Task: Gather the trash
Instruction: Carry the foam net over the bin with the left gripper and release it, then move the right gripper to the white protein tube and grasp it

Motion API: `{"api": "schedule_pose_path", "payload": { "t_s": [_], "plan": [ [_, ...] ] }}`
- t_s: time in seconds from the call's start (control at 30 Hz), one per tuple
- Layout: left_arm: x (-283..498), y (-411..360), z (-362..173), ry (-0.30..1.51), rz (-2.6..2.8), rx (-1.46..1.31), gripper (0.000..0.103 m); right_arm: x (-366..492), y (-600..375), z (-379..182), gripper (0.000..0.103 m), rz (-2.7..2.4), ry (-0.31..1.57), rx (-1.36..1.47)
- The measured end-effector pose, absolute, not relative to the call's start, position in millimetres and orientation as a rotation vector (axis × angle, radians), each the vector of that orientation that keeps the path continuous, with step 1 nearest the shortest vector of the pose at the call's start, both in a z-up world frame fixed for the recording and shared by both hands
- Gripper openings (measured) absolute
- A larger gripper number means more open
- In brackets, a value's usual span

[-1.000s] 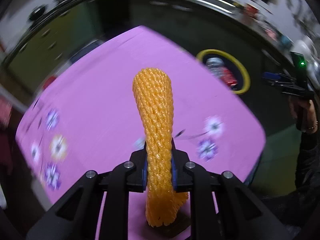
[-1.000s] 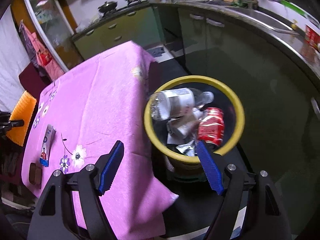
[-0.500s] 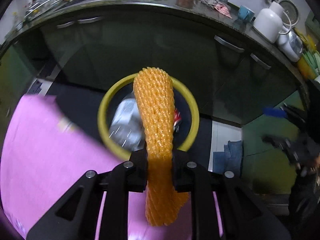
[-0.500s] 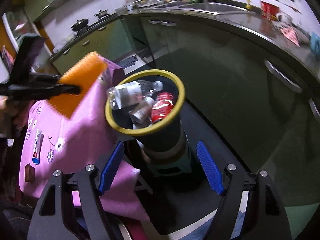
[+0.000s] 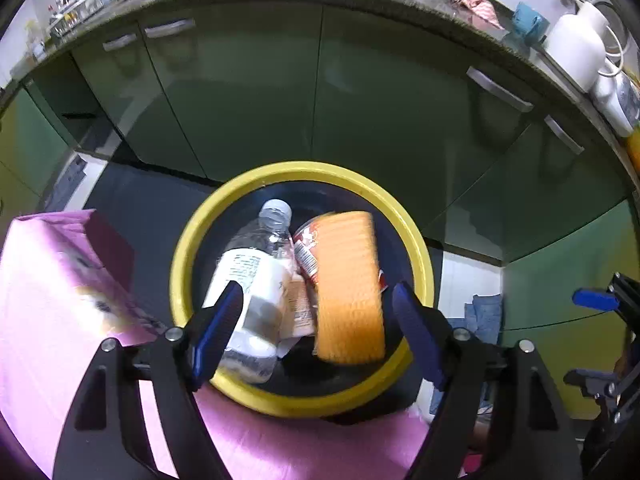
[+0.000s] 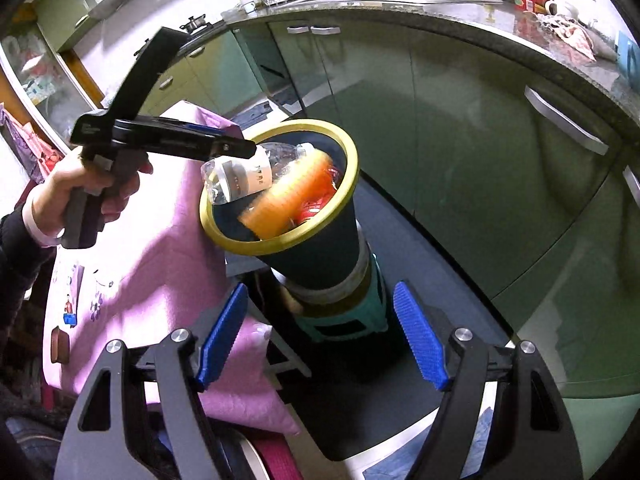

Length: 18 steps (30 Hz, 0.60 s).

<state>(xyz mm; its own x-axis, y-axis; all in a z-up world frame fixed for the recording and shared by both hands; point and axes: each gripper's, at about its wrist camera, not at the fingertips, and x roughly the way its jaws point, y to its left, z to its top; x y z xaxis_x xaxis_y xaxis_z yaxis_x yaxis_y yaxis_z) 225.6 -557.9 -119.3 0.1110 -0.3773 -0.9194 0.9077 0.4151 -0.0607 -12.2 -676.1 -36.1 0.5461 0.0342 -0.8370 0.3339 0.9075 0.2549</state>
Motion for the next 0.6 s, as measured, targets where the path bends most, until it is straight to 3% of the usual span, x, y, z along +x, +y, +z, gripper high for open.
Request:
{"api": "schedule_pose_path", "payload": {
  "t_s": [0.2, 0.37, 0.6],
  "plan": [
    [208, -490, -56, 1.025, -1.081, 0.475, 0.074, -8, -662, -31, 0.076, -0.161, 0.973, 0.402],
    [186, -378, -3, 0.937, -0.985, 0.355, 0.082, 8, -624, -27, 0.076, -0.130, 0.991, 0.337],
    [161, -207, 13, 0.901, -0.740, 0.203, 0.084, 55, -518, -18, 0.076, 0.103, 1.011, 0.228]
  ]
}}
